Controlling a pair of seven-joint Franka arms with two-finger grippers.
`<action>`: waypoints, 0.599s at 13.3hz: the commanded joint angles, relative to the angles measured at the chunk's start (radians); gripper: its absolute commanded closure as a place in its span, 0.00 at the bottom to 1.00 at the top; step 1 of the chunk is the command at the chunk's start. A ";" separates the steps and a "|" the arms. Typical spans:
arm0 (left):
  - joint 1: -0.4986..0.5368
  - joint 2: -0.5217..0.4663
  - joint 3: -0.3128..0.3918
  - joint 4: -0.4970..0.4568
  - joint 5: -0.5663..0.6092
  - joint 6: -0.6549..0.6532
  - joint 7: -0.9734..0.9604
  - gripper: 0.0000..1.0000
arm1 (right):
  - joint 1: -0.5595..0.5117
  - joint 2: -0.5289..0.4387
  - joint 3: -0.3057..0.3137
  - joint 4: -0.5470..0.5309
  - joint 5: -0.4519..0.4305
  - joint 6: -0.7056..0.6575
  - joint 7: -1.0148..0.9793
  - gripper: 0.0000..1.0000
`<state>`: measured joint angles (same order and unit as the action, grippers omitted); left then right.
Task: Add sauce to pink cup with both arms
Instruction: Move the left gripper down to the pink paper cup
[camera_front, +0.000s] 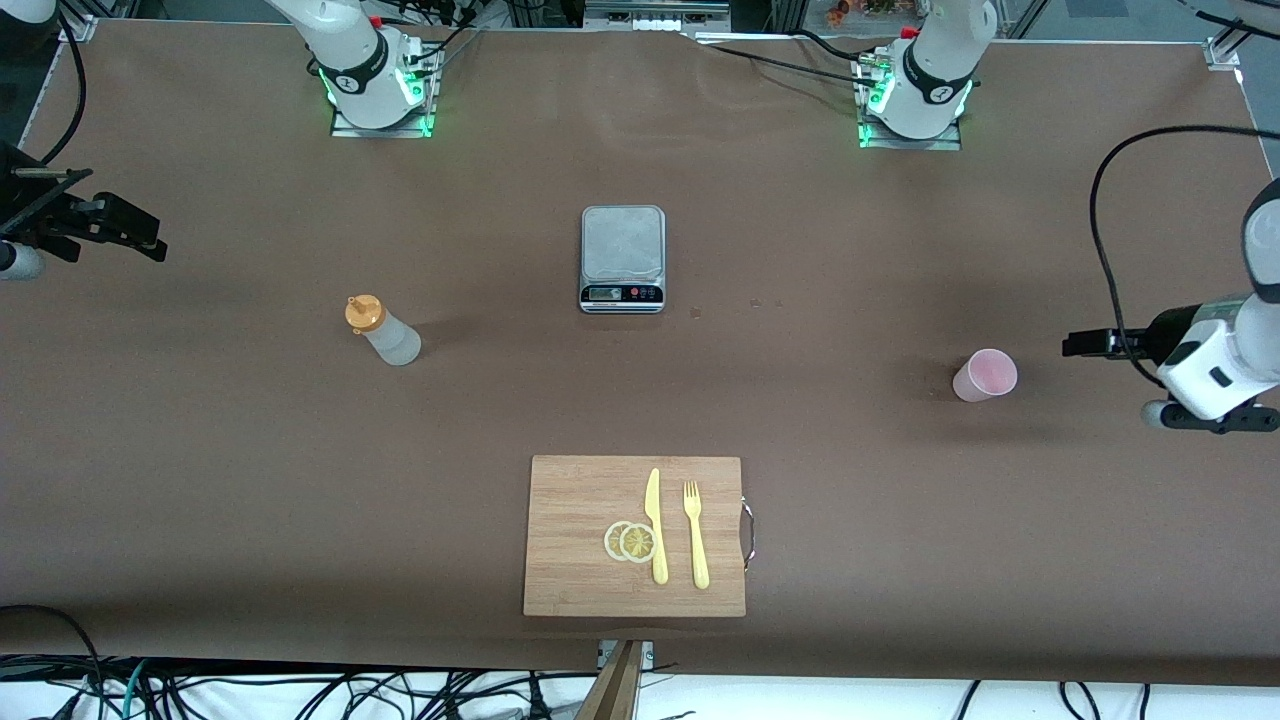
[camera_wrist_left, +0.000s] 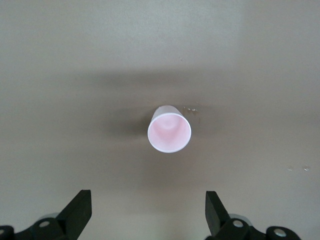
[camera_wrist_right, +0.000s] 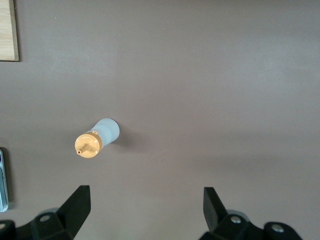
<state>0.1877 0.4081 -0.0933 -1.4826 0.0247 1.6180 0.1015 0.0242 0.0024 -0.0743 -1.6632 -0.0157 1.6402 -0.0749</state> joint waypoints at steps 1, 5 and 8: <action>-0.007 -0.017 0.003 -0.129 0.021 0.144 0.018 0.00 | -0.004 -0.010 0.002 -0.004 -0.003 -0.006 -0.002 0.00; 0.002 -0.015 0.006 -0.323 0.021 0.393 0.018 0.00 | -0.004 -0.010 0.002 -0.004 -0.003 -0.013 0.000 0.00; 0.004 -0.006 0.021 -0.390 0.021 0.492 0.018 0.00 | -0.004 -0.010 0.002 -0.004 -0.003 -0.013 0.000 0.00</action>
<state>0.1868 0.4208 -0.0826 -1.8216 0.0309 2.0533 0.1020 0.0242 0.0024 -0.0743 -1.6634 -0.0157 1.6361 -0.0749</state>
